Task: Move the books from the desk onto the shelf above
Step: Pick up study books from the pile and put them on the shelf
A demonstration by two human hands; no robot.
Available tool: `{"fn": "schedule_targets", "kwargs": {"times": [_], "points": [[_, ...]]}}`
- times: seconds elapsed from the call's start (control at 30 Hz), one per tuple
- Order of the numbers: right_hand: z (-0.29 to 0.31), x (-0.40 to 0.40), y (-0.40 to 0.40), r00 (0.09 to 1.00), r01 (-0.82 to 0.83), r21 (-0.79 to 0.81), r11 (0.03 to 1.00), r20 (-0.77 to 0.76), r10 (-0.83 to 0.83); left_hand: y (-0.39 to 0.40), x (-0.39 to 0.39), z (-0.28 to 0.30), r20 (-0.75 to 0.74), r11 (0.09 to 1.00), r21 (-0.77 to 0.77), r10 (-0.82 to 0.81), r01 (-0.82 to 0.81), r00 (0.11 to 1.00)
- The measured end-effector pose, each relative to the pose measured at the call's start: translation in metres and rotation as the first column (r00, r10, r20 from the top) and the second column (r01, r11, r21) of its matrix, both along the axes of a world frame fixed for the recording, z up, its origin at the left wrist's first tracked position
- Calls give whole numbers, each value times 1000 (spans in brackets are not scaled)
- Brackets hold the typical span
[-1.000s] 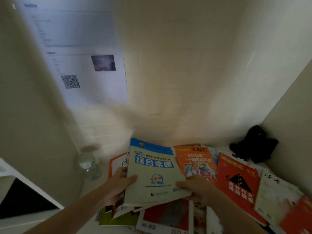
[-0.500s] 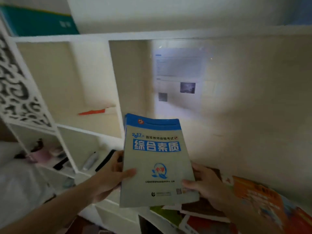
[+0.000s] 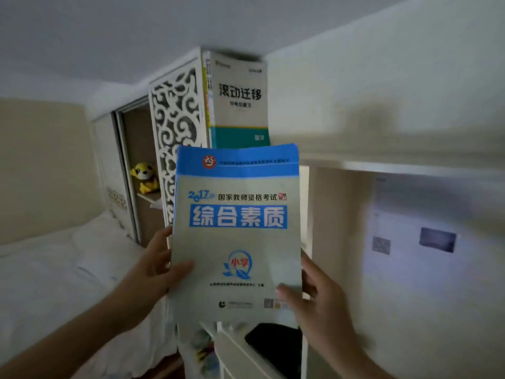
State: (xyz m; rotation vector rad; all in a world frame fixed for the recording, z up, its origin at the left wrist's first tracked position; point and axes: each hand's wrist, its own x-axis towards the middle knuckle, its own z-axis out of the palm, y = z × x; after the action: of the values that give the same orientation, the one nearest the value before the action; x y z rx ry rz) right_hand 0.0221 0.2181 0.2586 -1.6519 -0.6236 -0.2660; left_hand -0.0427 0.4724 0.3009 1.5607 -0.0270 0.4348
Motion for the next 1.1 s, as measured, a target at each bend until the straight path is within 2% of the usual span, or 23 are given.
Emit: {"fn": "schedule_targets", "kwargs": {"times": [0.1,0.2,0.3,0.4,0.5,0.63,0.73,0.9,0.97,1.1], "points": [[80,36,15,977,75,-38,996,204,-66,15,35,65,148,999,8,50,-52,988],[154,80,27,916,236,-76,969,349,-196,20,85,122,292,995,16,93,-102,952],[219,126,37,864,421,-174,890,376,-335,16,140,168,364,990,-2,134,-143,922],[258,173,42,839,506,-293,811,386,-384,18,198,191,385,970,19,216,-242,897],[271,222,51,820,556,-410,723,413,-396,21,245,196,369,946,74,269,-317,890],[267,282,69,843,535,-485,692,356,-402,34,292,194,381,905,159,313,-395,870],[269,315,81,859,508,-549,664,382,-341,52,313,193,419,847,281,314,-451,852],[273,349,105,834,548,-530,647,401,-378,78,328,194,451,801,404,247,-443,858],[270,360,113,826,561,-503,657,386,-410,87,334,200,463,750,472,237,-464,854],[263,370,127,813,582,-490,649,368,-451,96,346,205,537,592,562,269,-578,799]]}}
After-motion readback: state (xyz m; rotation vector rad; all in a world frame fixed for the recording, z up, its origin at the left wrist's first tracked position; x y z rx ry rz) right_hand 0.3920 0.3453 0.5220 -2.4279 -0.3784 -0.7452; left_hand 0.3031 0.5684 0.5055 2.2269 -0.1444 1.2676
